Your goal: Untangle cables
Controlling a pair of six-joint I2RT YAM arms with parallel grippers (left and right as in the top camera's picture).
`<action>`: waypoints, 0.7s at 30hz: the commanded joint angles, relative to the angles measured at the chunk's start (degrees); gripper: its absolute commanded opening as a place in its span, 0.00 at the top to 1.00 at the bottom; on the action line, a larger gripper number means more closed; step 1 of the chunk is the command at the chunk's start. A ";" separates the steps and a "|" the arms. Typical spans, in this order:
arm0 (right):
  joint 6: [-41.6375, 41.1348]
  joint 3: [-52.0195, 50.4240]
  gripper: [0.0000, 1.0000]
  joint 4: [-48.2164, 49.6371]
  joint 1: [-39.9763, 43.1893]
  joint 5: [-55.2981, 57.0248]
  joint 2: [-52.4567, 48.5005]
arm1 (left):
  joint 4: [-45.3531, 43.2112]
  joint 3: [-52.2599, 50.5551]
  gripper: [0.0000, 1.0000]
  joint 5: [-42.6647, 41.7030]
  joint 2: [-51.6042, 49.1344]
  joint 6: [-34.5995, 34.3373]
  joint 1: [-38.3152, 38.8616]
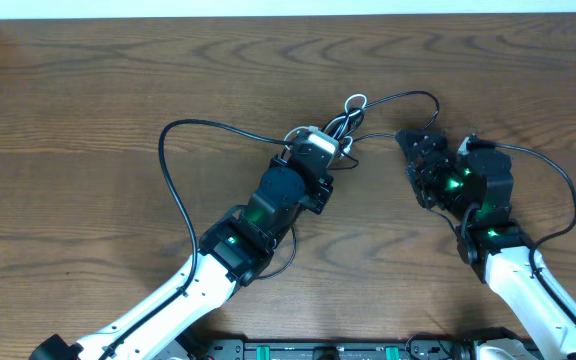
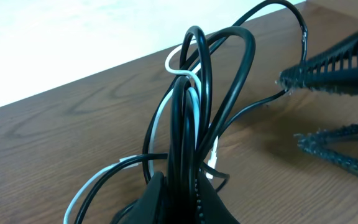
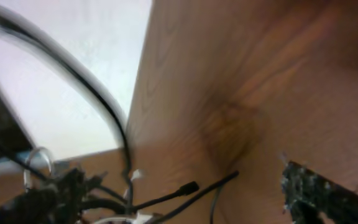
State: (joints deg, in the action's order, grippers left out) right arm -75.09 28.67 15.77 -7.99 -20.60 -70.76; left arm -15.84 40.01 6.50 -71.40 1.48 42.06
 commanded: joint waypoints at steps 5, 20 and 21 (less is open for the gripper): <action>-5.46 0.42 0.01 7.13 -2.86 -10.62 0.24 | -4.94 1.20 0.93 0.61 -0.26 1.36 -0.26; -10.21 0.42 0.12 21.33 -7.87 -10.10 0.24 | -5.49 1.20 0.93 -3.52 -3.61 9.90 -0.24; -10.19 0.42 0.13 21.33 -7.87 -9.75 0.24 | -5.46 1.20 0.93 -5.64 -3.63 11.45 -0.24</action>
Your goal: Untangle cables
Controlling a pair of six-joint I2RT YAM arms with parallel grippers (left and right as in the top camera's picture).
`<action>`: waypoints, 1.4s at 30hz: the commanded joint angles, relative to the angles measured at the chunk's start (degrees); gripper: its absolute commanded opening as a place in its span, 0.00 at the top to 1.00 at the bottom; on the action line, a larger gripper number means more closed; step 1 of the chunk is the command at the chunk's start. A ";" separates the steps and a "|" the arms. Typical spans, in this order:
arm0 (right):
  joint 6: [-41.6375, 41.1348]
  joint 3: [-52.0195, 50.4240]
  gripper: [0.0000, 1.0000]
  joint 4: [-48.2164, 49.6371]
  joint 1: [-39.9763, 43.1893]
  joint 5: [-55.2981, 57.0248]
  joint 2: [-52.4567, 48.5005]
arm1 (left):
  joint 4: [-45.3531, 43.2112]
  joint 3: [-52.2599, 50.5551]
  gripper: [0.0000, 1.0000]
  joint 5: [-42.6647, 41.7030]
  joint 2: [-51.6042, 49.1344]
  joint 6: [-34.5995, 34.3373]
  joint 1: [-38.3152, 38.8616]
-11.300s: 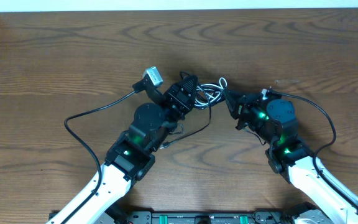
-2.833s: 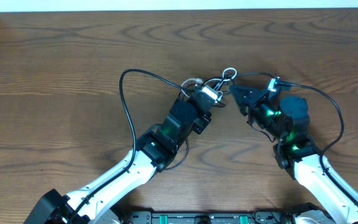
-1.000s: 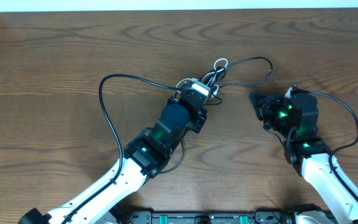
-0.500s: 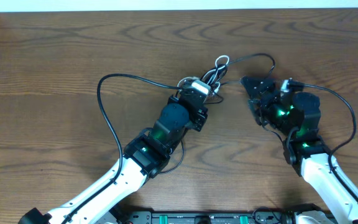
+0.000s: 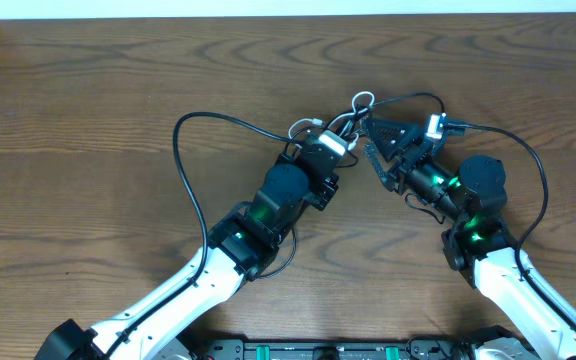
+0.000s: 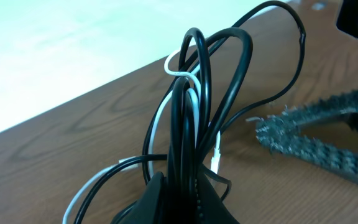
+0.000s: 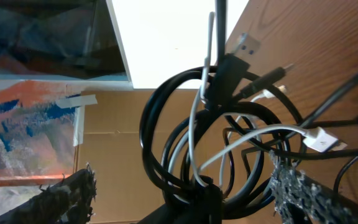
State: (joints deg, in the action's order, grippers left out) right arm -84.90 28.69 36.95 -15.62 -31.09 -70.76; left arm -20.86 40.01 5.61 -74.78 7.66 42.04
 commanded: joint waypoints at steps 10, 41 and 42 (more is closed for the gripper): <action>-0.33 0.39 0.38 -0.35 -0.24 1.84 0.24 | 1.36 1.20 0.93 -13.97 -0.44 9.29 -0.17; 6.80 0.39 0.99 -15.63 3.87 8.48 0.24 | -0.55 1.20 0.93 -4.04 1.55 1.81 -0.24; 6.82 0.39 0.99 -15.91 4.07 8.48 0.24 | -0.68 1.20 0.92 -4.04 1.90 1.36 -0.24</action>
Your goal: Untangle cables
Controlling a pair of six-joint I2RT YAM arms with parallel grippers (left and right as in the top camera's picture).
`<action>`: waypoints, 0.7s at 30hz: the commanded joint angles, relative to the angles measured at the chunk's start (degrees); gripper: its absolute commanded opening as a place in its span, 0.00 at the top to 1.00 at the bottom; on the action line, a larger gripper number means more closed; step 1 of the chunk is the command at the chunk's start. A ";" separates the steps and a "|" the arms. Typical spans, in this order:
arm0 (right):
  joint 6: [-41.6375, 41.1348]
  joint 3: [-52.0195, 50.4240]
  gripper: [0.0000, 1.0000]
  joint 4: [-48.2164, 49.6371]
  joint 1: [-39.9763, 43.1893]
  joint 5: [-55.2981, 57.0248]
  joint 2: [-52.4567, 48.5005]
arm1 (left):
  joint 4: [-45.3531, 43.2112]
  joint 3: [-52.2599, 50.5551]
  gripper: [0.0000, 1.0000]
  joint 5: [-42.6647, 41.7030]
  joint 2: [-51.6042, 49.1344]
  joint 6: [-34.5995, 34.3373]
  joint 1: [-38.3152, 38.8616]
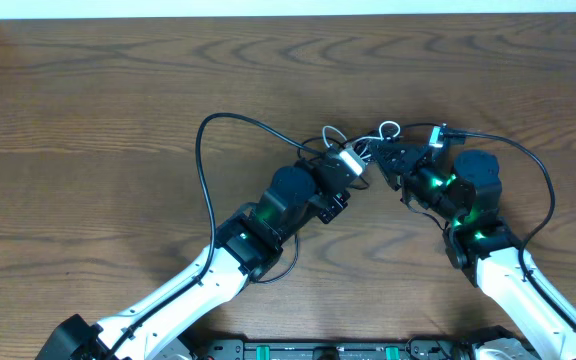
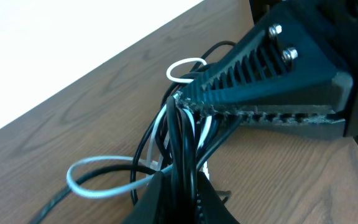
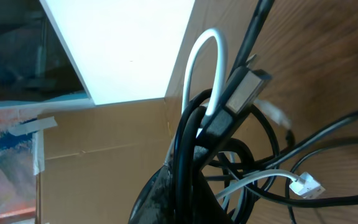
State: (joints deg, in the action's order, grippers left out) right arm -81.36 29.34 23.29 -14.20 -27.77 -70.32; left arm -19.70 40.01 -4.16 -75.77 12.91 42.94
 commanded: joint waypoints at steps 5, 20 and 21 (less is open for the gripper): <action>4.26 -0.26 0.99 -3.30 3.39 5.16 -0.20 | -1.84 1.20 0.92 5.66 4.24 -6.45 -1.14; 5.18 -0.26 0.99 -4.04 4.04 5.57 -0.20 | -1.40 1.20 0.92 3.80 5.70 -7.63 -1.14; 5.20 -0.26 0.99 -4.07 4.22 5.27 -0.20 | -0.68 1.20 0.92 9.07 5.70 -7.65 -1.14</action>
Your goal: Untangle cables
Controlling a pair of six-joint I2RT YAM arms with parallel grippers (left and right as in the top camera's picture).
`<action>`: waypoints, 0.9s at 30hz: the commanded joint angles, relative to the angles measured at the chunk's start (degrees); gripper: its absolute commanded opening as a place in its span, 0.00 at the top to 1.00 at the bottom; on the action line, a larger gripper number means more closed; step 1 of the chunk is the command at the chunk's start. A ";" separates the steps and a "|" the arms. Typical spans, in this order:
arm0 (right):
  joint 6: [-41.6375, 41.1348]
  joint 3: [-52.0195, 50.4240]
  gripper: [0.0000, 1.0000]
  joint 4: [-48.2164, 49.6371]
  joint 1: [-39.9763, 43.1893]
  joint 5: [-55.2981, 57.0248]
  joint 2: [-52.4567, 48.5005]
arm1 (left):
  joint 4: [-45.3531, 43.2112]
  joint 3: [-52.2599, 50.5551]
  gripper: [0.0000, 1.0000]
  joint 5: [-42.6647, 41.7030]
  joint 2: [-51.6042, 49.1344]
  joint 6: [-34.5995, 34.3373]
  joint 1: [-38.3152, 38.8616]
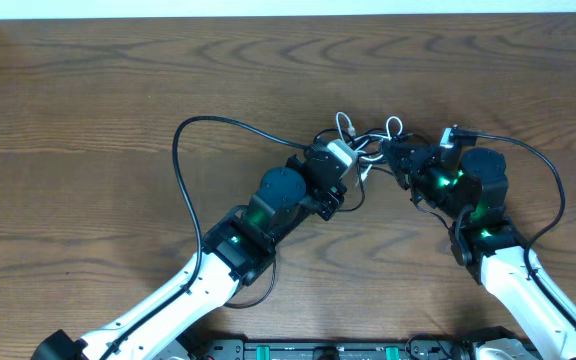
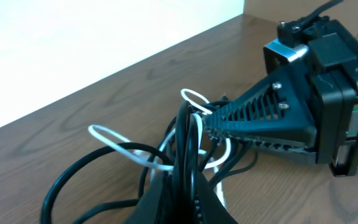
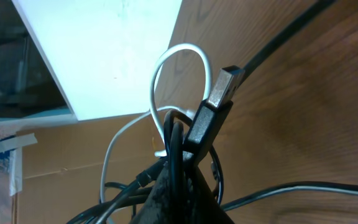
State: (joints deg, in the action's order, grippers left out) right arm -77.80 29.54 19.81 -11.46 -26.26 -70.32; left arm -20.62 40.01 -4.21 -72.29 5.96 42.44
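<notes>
A knot of black and white cables (image 1: 363,150) sits mid-table between the two arms. My left gripper (image 2: 182,186) is shut on black strands of the tangle (image 2: 185,137), with white loops (image 2: 120,146) springing out beside it. My right gripper (image 3: 182,180) is shut on other black strands; a black USB plug (image 3: 215,102) and a white loop (image 3: 179,59) stand up from its jaws. In the left wrist view the right gripper's fingers (image 2: 260,121) reach into the same knot. A long black loop (image 1: 183,160) trails left, another (image 1: 553,185) right.
The brown wooden table (image 1: 88,90) runs under everything. Its far edge meets a white surface (image 1: 288,8). The left arm (image 1: 218,260) and the right arm (image 1: 498,250) come in from the near edge.
The two grippers, both still shut on the tangle, have drawn a little apart. More white loop now shows between them, and the long black loop on the left lies further left.
At first my left gripper held the tangle while the right gripper stood open off to the right. Then the right gripper was open next to the knot. Later it was shut on strands of it, close against the left gripper. Now the two stand slightly apart.
</notes>
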 commanded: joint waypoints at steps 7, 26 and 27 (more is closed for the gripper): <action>1.84 -0.46 0.99 -1.49 2.91 2.75 -0.20 | 3.23 1.20 0.92 34.73 2.23 -4.57 -0.63; 2.86 -0.46 0.44 -1.79 3.65 2.54 -0.20 | 5.20 1.20 0.92 28.68 2.21 -4.59 -0.63; 2.89 -0.46 0.37 -1.75 3.65 2.54 -0.20 | 5.20 1.20 0.92 27.43 2.21 -4.59 -0.63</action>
State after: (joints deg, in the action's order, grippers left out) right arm -75.72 29.50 17.91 -7.94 -24.29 -70.43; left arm -15.11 40.01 26.41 -71.33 1.85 42.04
